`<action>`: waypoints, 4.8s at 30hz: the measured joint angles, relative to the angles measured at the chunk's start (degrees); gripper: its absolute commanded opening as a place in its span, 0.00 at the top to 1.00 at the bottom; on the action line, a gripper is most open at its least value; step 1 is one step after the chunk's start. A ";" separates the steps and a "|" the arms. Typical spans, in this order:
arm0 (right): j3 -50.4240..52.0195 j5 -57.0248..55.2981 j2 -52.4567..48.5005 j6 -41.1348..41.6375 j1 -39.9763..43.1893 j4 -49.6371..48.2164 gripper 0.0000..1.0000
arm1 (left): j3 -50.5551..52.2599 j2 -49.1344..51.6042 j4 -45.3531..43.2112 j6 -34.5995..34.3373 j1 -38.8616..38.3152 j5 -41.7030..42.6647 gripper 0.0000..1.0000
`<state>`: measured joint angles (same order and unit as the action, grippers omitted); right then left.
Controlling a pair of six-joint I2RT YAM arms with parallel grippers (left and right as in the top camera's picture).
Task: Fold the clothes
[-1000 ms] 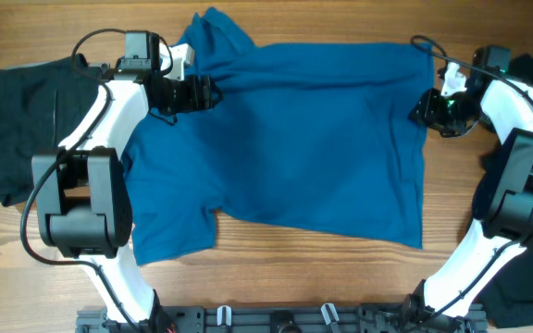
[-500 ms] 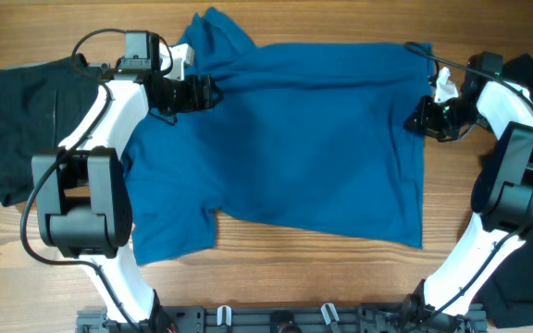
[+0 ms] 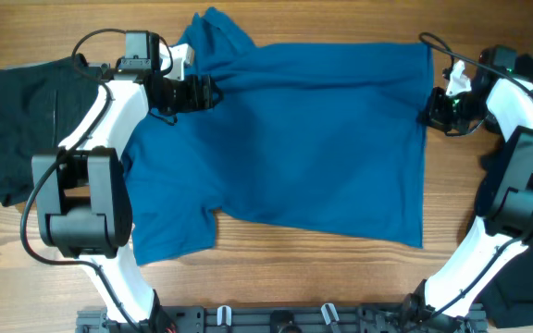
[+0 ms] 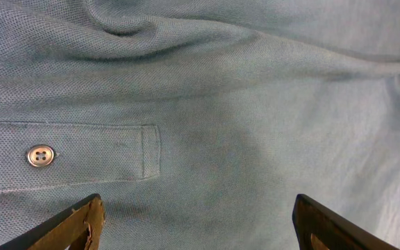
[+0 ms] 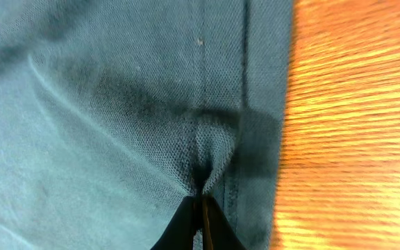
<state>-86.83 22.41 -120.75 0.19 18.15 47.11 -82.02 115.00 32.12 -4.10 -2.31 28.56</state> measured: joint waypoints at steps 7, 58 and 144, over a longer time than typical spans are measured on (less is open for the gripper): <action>0.00 -7.28 1.73 3.76 0.00 -0.61 0.32 | 0.00 0.00 0.00 0.00 0.00 0.00 0.13; 7.56 -7.02 1.75 18.93 -4.02 -3.41 0.96 | 0.00 -5.60 -1.42 0.42 -0.63 -0.17 0.17; 15.93 -14.97 8.94 -3.19 1.18 0.94 0.44 | 12.31 -2.95 2.99 -5.27 14.80 -24.63 0.96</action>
<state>-70.89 7.44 -111.81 -3.01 19.33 48.05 -69.71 112.05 35.11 -9.37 12.49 3.92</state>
